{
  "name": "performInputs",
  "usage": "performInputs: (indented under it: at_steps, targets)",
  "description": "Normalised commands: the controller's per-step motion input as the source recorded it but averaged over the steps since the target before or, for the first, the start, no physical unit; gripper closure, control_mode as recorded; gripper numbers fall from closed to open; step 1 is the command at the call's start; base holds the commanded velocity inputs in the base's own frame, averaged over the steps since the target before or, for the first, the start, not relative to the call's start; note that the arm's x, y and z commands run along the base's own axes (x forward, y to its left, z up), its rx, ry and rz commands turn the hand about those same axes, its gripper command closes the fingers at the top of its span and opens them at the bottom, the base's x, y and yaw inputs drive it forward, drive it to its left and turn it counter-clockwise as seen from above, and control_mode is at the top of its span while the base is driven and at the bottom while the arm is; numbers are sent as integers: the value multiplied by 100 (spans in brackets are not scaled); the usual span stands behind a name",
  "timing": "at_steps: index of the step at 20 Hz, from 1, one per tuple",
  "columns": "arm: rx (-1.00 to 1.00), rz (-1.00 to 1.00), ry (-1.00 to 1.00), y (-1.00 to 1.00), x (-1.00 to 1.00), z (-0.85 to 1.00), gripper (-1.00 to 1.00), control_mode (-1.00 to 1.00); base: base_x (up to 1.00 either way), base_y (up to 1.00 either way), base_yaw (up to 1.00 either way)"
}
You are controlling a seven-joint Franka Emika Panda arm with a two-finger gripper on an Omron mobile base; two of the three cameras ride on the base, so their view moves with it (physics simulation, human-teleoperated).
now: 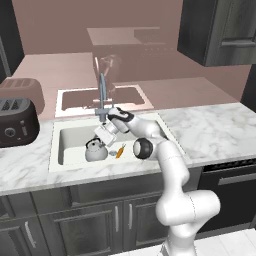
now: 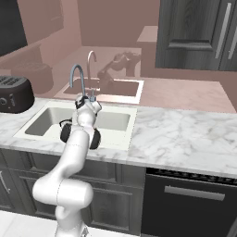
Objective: Open the cabinet, pick the kettle from the cabinet, and place it in the sink.
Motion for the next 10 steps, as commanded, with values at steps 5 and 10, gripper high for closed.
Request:
performInputs:
  at_steps: [5,10]
  targets:
    - [-3,0,0,0,-15,1,-100,-100,0,0,0]
    - [0,0,2,-10,-8,7,-100,-100,0,0,0]
